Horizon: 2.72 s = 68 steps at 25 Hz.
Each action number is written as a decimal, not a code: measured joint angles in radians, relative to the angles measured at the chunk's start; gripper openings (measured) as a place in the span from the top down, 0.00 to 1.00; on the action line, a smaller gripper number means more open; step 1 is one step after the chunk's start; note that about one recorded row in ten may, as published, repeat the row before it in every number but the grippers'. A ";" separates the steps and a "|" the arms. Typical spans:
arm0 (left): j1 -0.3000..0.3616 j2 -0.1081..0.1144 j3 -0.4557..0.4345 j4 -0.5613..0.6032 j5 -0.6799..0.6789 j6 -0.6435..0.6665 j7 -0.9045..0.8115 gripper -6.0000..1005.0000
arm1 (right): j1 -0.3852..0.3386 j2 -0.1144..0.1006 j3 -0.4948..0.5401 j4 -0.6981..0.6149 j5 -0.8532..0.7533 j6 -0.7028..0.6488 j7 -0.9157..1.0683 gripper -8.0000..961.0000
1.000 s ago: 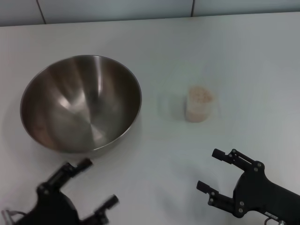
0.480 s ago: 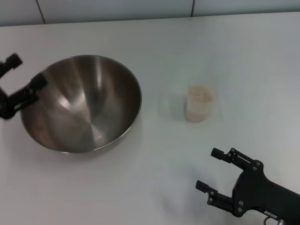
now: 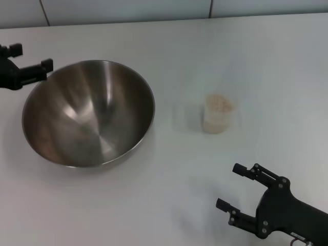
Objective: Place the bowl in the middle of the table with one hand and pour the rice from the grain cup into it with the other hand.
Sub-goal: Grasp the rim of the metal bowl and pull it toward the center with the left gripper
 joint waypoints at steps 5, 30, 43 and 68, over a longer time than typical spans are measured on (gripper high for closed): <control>-0.046 -0.001 0.068 0.097 0.276 -0.019 -0.228 0.14 | 0.000 0.000 0.000 -0.002 -0.001 0.000 0.000 0.20; -0.294 -0.001 0.101 -0.087 0.696 0.048 -0.381 0.15 | 0.006 0.000 -0.002 0.000 -0.004 0.000 0.000 0.20; -0.335 -0.001 0.098 -0.093 0.736 0.092 -0.383 0.65 | 0.010 0.000 -0.006 0.000 -0.004 0.000 0.000 0.20; -0.702 0.046 -0.283 -0.506 0.718 0.343 -0.218 0.95 | 0.012 0.001 -0.009 0.001 -0.004 -0.012 0.000 0.20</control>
